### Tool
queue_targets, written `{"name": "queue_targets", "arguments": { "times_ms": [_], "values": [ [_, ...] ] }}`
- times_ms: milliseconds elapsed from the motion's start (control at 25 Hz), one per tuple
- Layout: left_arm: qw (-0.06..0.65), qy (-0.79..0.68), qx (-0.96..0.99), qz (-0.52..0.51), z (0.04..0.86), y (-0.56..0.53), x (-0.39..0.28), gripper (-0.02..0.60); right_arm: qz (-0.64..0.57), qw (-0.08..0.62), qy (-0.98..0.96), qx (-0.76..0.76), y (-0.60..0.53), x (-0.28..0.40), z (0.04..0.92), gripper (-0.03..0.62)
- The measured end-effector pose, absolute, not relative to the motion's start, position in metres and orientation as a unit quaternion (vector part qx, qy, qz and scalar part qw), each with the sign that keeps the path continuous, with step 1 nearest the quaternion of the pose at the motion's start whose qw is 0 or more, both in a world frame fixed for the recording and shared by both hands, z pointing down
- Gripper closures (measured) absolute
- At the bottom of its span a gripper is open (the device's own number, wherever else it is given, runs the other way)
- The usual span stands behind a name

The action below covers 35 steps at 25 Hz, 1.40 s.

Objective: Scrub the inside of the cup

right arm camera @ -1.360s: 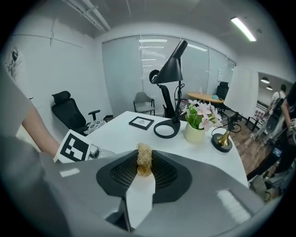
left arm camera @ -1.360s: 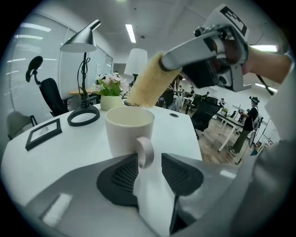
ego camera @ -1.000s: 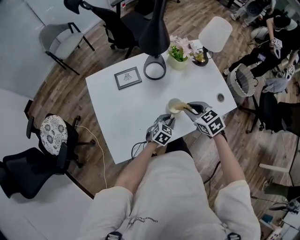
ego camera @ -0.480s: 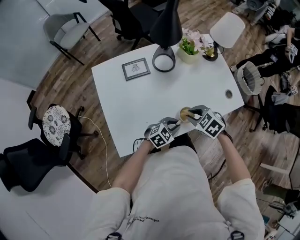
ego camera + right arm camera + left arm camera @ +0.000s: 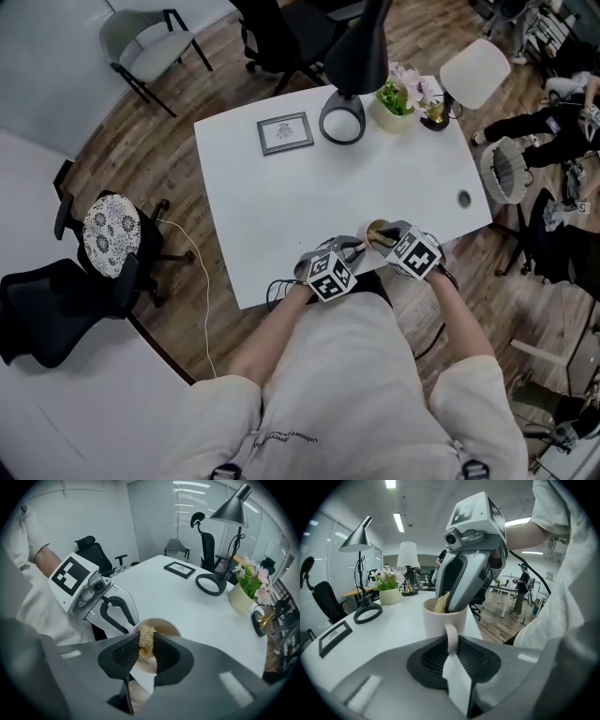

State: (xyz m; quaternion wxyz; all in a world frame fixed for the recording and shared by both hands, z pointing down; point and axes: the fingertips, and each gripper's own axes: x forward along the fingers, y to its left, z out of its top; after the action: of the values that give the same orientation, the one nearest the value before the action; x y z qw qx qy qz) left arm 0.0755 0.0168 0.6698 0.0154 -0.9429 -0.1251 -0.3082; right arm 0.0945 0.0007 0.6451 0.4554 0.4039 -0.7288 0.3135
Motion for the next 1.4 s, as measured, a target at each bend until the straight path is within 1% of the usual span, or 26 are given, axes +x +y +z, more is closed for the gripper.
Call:
{"name": "queue_targets", "arguments": {
  "times_ms": [160,360,480,600,680,800,1000,1200,1400],
  "values": [
    [0.034,-0.103,-0.945,-0.309,0.671,0.017,0.076,0.526,0.325,0.453,-0.724,0.406,-0.002,0.096,0.651,0.493],
    [0.043,-0.119,-0.945,-0.302,0.665,0.016,0.073,0.531,0.311,0.445,-0.729,0.416,-0.011,0.095,0.646,0.494],
    [0.051,-0.145,-0.945,-0.29,0.651,0.022,0.074,0.534,0.303,0.419,-0.732,0.444,-0.018,0.099,0.637,0.494],
    [0.062,-0.178,-0.94,-0.285,0.642,0.037,0.073,0.548,0.311,0.373,-0.743,0.46,-0.029,0.095,0.628,0.494],
    [0.07,-0.193,-0.935,-0.289,0.642,0.046,0.071,0.551,0.315,0.361,-0.751,0.455,-0.035,0.091,0.626,0.494],
    [0.061,-0.204,-0.934,-0.287,0.639,0.049,0.067,0.548,0.304,0.381,-0.756,0.437,-0.038,0.085,0.63,0.494],
    [0.064,-0.207,-0.936,-0.277,0.632,0.042,0.059,0.548,0.293,0.382,-0.761,0.435,-0.045,0.083,0.63,0.493],
    [0.062,-0.186,-0.943,-0.268,0.626,0.03,0.053,0.548,0.275,0.422,-0.754,0.422,-0.046,0.089,0.627,0.491],
    [0.034,-0.158,-0.952,-0.261,0.626,0.012,0.046,0.551,0.29,0.455,-0.748,0.386,-0.031,0.086,0.63,0.491]
  ]
}}
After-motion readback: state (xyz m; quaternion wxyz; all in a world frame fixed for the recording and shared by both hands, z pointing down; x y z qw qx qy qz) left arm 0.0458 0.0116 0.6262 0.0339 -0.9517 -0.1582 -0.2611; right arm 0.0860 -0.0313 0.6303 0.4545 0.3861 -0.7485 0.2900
